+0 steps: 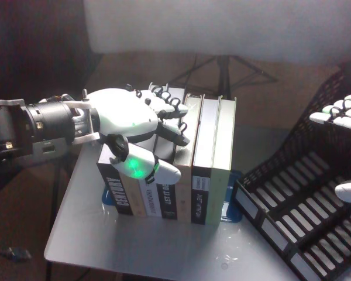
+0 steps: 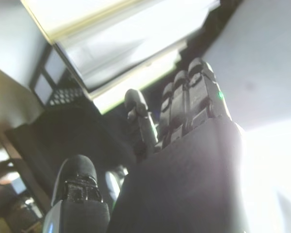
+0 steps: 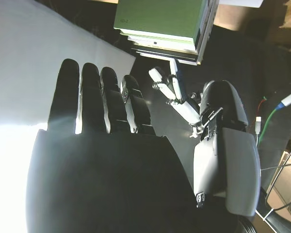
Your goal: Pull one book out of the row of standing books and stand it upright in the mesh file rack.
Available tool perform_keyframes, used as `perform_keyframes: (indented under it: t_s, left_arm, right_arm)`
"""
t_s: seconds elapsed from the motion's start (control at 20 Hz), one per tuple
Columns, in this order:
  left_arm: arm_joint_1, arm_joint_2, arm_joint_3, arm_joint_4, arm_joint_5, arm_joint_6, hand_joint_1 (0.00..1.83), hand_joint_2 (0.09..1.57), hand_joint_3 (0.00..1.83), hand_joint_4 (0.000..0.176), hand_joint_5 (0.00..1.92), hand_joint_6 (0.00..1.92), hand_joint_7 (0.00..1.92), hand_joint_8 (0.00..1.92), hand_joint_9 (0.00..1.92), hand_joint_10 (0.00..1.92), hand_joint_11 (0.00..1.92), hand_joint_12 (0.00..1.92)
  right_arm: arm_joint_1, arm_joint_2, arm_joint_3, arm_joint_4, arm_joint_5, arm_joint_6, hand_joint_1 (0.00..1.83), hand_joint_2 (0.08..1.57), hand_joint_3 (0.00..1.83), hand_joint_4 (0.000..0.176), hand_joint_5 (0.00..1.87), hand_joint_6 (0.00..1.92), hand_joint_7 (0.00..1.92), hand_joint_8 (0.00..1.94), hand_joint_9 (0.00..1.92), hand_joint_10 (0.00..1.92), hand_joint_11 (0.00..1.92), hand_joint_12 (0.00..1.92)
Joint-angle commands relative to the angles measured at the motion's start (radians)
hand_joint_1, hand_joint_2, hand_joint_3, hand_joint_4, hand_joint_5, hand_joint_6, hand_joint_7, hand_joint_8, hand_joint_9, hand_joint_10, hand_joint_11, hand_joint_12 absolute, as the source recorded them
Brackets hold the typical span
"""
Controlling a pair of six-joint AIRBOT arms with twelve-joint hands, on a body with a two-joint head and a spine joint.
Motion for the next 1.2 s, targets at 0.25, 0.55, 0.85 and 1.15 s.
perform_keyframes:
  t_s: [0.25, 0.55, 0.85, 1.15]
  left_arm:
    - [-0.011, -0.020, 0.017, 0.031, -0.038, -0.035, 0.05, 1.15, 0.00, 0.116, 0.56, 0.02, 0.00, 0.00, 0.00, 0.00, 0.00, 0.00]
    - [-0.011, -0.041, 0.024, 0.117, -0.011, -0.075, 0.06, 1.15, 0.00, 0.122, 0.69, 0.04, 0.00, 0.00, 0.00, 0.00, 0.00, 0.00]
    - [-0.003, -0.023, -0.011, 0.226, -0.006, -0.119, 0.01, 1.19, 0.01, 0.063, 0.67, 0.00, 0.01, 0.00, 0.00, 0.00, 0.00, 0.00]
    - [0.025, 0.031, -0.082, 0.315, -0.029, -0.149, 0.02, 1.18, 0.00, 0.042, 0.60, 0.00, 0.00, 0.00, 0.00, 0.00, 0.00, 0.00]
  right_arm:
    - [-0.005, 0.009, 0.004, 0.014, 0.120, 0.011, 0.23, 1.18, 0.01, 0.036, 0.00, 0.00, 0.00, 0.00, 0.00, 0.00, 0.00, 0.00]
    - [-0.017, 0.005, 0.004, 0.024, 0.129, 0.013, 0.22, 1.18, 0.00, 0.052, 0.00, 0.00, 0.00, 0.00, 0.00, 0.00, 0.00, 0.00]
    - [-0.029, 0.004, 0.004, 0.031, 0.139, 0.023, 0.21, 1.19, 0.00, 0.035, 0.00, 0.00, 0.00, 0.00, 0.00, 0.00, 0.00, 0.00]
    - [-0.039, 0.004, 0.002, 0.040, 0.146, 0.030, 0.23, 1.19, 0.00, 0.025, 0.00, 0.00, 0.00, 0.00, 0.00, 0.00, 0.00, 0.00]
